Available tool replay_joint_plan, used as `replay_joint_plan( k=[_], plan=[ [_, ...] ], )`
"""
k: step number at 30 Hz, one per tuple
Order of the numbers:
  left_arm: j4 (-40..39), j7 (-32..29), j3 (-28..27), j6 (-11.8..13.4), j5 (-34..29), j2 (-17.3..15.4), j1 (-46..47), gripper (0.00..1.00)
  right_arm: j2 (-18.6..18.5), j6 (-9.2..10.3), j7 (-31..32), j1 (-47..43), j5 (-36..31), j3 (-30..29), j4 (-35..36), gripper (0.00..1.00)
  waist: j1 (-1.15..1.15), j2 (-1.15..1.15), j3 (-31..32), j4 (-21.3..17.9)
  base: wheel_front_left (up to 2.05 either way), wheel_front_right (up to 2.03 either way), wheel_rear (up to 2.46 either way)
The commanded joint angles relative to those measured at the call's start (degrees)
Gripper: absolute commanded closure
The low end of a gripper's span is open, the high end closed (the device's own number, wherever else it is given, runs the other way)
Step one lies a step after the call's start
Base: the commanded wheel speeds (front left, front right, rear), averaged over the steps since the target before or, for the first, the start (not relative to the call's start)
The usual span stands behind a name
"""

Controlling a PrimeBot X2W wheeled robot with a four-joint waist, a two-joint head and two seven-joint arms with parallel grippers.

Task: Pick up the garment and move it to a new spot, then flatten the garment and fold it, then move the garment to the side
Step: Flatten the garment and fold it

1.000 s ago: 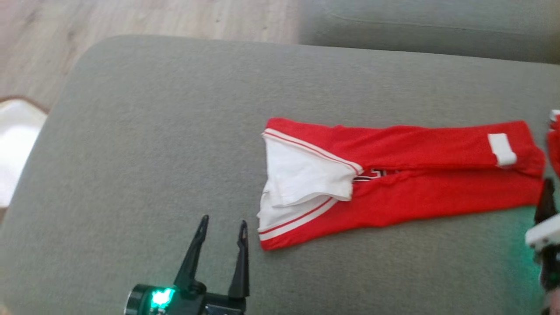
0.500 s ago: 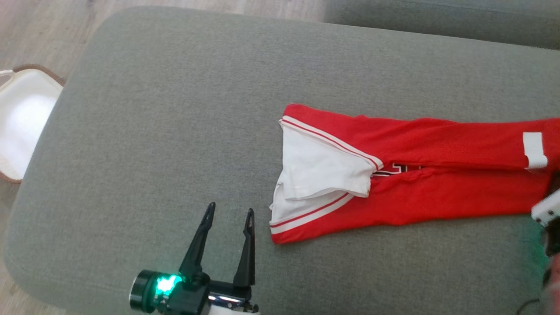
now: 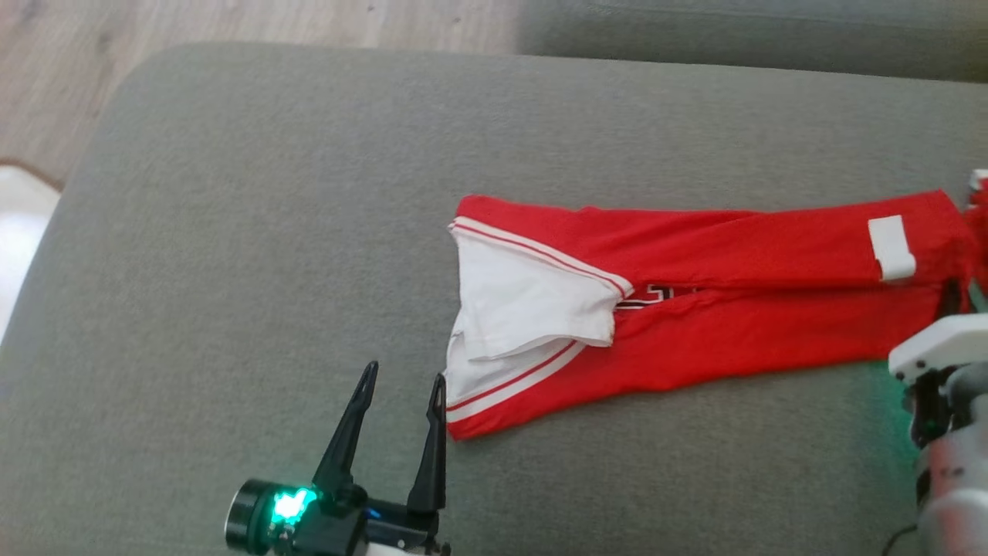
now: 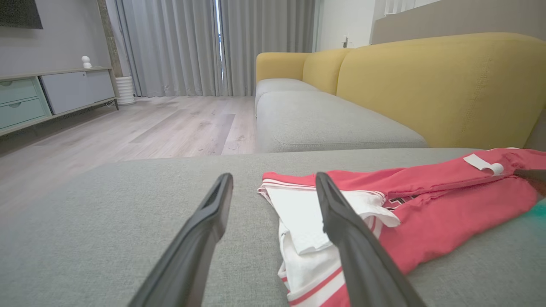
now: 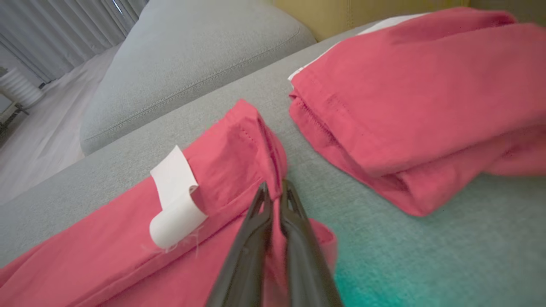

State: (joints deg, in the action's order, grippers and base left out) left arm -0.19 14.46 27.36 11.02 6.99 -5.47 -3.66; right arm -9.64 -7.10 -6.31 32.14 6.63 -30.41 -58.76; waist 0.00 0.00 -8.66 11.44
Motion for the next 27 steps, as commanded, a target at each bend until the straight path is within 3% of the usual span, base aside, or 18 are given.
replay_joint_plan(
  k=[1, 12, 21, 27],
  plan=[
    [-1.45, 0.53, -2.43, -0.21, -0.53, 0.66, 0.09, 0.0, -0.4, -0.39, -1.5, -1.61, 1.91, 2.83, 2.54, 1.0, 0.0, 0.0, 1.24, -1.83, 0.0, 0.0, 0.0],
    [-1.24, 0.53, -3.7, -1.41, -1.18, 1.25, -1.59, 0.0, -3.31, -0.39, 0.57, -9.45, 11.6, 8.32, 12.84, 1.0, 0.0, 0.0, 4.21, -5.52, 0.0, 0.0, 0.0],
    [-0.71, 0.53, -4.11, -2.41, -1.62, 1.67, -2.11, 0.0, 3.28, -0.39, 7.47, -10.76, 20.18, 14.83, 33.98, 1.0, 0.0, 0.0, 5.27, -4.96, 0.0, 0.0, 0.0],
    [-0.31, 0.53, -3.97, -2.9, -1.6, 2.0, -1.92, 0.0, 6.53, -0.39, 11.72, -13.15, 23.32, 23.12, 45.17, 1.0, 0.0, 0.0, 5.56, -2.32, 0.0, 0.0, 0.0]
  ],
)
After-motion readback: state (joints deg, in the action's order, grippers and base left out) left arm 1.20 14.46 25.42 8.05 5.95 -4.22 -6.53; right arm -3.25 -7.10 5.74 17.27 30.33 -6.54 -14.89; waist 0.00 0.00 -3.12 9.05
